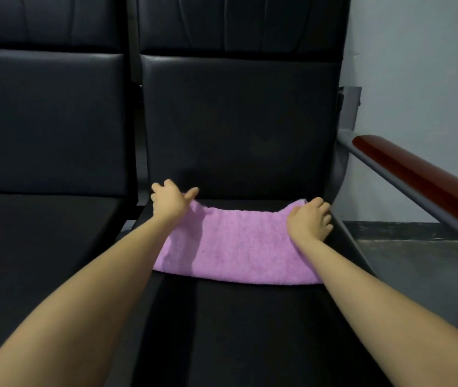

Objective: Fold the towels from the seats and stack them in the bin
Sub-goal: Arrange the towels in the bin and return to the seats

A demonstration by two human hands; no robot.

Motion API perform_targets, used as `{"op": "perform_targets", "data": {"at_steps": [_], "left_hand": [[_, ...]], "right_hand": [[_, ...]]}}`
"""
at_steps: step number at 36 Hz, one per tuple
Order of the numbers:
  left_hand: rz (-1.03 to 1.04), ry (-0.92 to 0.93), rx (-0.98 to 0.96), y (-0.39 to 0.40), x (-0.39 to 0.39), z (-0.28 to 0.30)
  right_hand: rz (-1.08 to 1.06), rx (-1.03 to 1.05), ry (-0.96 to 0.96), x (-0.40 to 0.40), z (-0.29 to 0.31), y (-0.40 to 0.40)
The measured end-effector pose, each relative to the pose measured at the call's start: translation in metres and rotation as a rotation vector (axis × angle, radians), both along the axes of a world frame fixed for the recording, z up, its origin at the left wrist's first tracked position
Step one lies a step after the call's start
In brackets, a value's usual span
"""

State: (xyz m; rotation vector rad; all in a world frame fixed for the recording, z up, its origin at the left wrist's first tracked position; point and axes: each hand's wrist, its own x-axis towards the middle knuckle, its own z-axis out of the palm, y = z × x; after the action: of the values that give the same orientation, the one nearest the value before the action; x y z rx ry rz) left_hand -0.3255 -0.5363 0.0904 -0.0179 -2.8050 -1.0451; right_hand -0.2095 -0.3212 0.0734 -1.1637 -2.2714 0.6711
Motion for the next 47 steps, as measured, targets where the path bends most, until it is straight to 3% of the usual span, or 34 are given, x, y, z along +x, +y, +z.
{"op": "perform_targets", "data": {"at_steps": [5,10,13,15,18,31,37,40,42,47], "left_hand": [[0.073,0.003,-0.266,-0.003,0.013,-0.022],[0.122,-0.089,-0.341,-0.006,0.036,-0.034],[0.162,-0.110,-0.406,-0.010,0.042,-0.034],[0.144,-0.120,-0.481,-0.017,0.047,-0.034],[0.068,-0.074,-0.587,-0.026,0.054,-0.038],[-0.101,0.254,-0.863,-0.038,0.086,-0.011],[-0.164,0.218,-0.637,-0.024,0.102,0.016],[-0.188,0.176,-0.478,-0.015,0.108,0.025],[-0.199,0.147,-0.331,-0.009,0.114,0.031],[-0.327,0.094,-0.020,0.018,0.132,0.040]], "right_hand": [[0.211,0.308,-0.050,0.005,-0.019,-0.010],[0.656,0.311,-0.087,0.005,-0.018,-0.032],[0.807,0.279,-0.254,0.008,-0.022,-0.044],[0.841,0.316,-0.422,0.012,-0.024,-0.046],[0.855,0.303,-0.522,0.019,-0.023,-0.047],[0.862,0.324,-0.571,0.044,-0.024,-0.068],[0.914,0.303,-0.513,0.044,-0.027,-0.099],[0.932,0.218,-0.292,0.043,-0.024,-0.102],[0.850,0.142,-0.169,0.048,-0.016,-0.095],[0.629,0.086,-0.085,0.065,0.002,-0.065]]}}
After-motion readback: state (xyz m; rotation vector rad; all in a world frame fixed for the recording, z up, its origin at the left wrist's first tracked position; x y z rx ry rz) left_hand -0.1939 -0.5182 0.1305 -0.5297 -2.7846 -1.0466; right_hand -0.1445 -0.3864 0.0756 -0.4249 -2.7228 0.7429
